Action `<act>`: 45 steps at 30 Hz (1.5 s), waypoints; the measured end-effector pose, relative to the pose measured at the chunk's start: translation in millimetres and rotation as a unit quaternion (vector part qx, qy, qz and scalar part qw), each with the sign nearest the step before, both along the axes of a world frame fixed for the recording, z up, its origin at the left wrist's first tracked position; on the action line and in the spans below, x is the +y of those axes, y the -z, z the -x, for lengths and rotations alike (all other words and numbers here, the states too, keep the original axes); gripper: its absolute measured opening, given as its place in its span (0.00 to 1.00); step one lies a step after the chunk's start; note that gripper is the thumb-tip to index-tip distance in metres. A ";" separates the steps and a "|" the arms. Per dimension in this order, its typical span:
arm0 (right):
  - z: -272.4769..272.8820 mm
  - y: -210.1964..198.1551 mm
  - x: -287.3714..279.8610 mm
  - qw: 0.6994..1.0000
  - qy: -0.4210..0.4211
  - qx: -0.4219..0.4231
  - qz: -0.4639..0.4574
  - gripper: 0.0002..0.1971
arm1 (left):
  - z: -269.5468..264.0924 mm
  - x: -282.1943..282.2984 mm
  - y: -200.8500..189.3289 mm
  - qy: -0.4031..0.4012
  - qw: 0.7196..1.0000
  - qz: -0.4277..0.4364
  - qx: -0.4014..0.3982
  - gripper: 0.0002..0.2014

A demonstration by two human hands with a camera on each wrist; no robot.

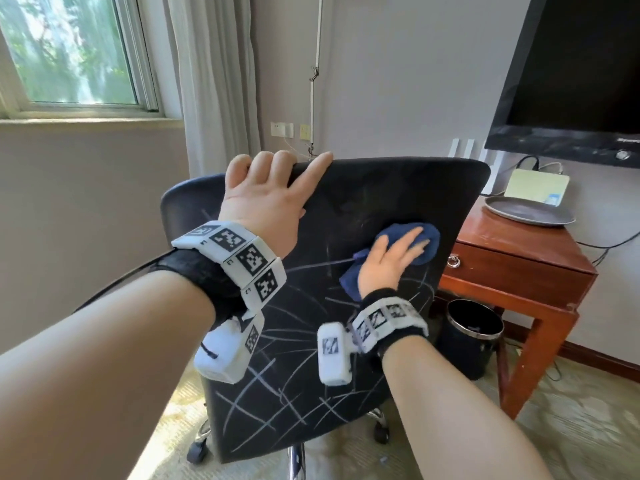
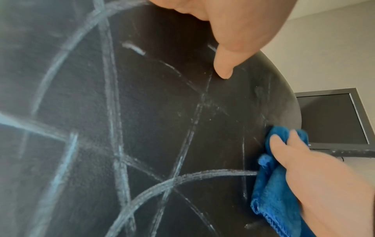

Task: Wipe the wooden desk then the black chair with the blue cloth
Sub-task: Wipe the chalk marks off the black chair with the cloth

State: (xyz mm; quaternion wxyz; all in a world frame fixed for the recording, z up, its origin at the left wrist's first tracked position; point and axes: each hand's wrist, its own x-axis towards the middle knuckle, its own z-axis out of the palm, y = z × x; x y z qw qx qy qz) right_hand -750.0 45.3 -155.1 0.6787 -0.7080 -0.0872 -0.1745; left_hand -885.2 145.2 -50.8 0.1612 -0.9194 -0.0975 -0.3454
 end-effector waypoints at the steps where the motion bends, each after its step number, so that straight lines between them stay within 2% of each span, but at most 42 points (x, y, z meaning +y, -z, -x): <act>1: 8.3 -0.9 5.2 0.999 -0.007 -0.042 0.026 0.31 | -0.2 0.4 -0.3 -0.002 1.000 -0.001 -0.002 0.34; 3: 21.1 -8.6 15.6 0.992 -0.013 -0.111 0.062 0.32 | 0.6 2.2 -0.7 -0.005 1.000 0.001 -0.006 0.34; 9: 4.4 -38.3 8.6 0.986 0.042 -0.160 -0.011 0.31 | 3.8 3.5 -0.4 -0.005 1.000 -0.002 0.002 0.34; 13: -3.9 -22.1 4.6 0.992 0.055 -0.108 -0.038 0.29 | 2.4 7.7 -1.1 0.002 1.000 -0.002 -0.010 0.34; 15: 3.0 -12.6 9.0 0.994 0.045 -0.101 0.002 0.30 | 2.0 8.7 0.0 0.000 1.000 -0.007 -0.014 0.34; 18: 23.4 -8.9 20.4 0.986 0.018 -0.144 0.079 0.32 | 2.6 12.5 2.2 0.002 1.000 -0.015 -0.026 0.34; 21: 35.4 -27.2 26.9 0.975 0.020 -0.204 0.084 0.33 | 3.9 17.0 4.5 0.010 0.998 -0.027 -0.047 0.35; 24: 27.6 -51.2 20.8 0.959 0.073 -0.261 0.080 0.33 | 5.3 19.8 5.0 0.009 0.999 -0.026 -0.041 0.35; 26: 17.6 -56.0 13.6 0.961 0.085 -0.256 0.067 0.32 | 5.2 20.5 4.6 0.020 0.999 -0.026 -0.040 0.35; 29: 9.6 -40.9 8.0 0.982 0.074 -0.171 0.014 0.31 | 3.3 24.0 7.8 0.043 0.997 -0.040 -0.053 0.36; 31: 13.6 -23.6 11.1 0.989 0.052 -0.133 0.042 0.31 | 3.5 30.0 9.3 0.080 0.993 -0.059 -0.065 0.38; 35: 35.1 -7.6 28.3 0.961 0.035 -0.228 0.155 0.33 | 18.8 54.1 1.0 0.124 0.979 -0.158 -0.029 0.42; 37: 34.7 -15.5 34.8 0.949 0.064 -0.273 0.146 0.32 | 31.9 67.4 -3.0 0.092 0.985 -0.148 -0.005 0.46; 40: 28.7 -34.6 34.8 0.950 0.077 -0.285 0.097 0.31 | 47.3 75.9 0.1 0.036 0.995 -0.095 -0.003 0.46; 45: 19.1 -39.6 31.6 0.961 0.078 -0.257 0.061 0.29 | 46.2 72.0 -0.9 0.037 0.996 -0.074 0.013 0.45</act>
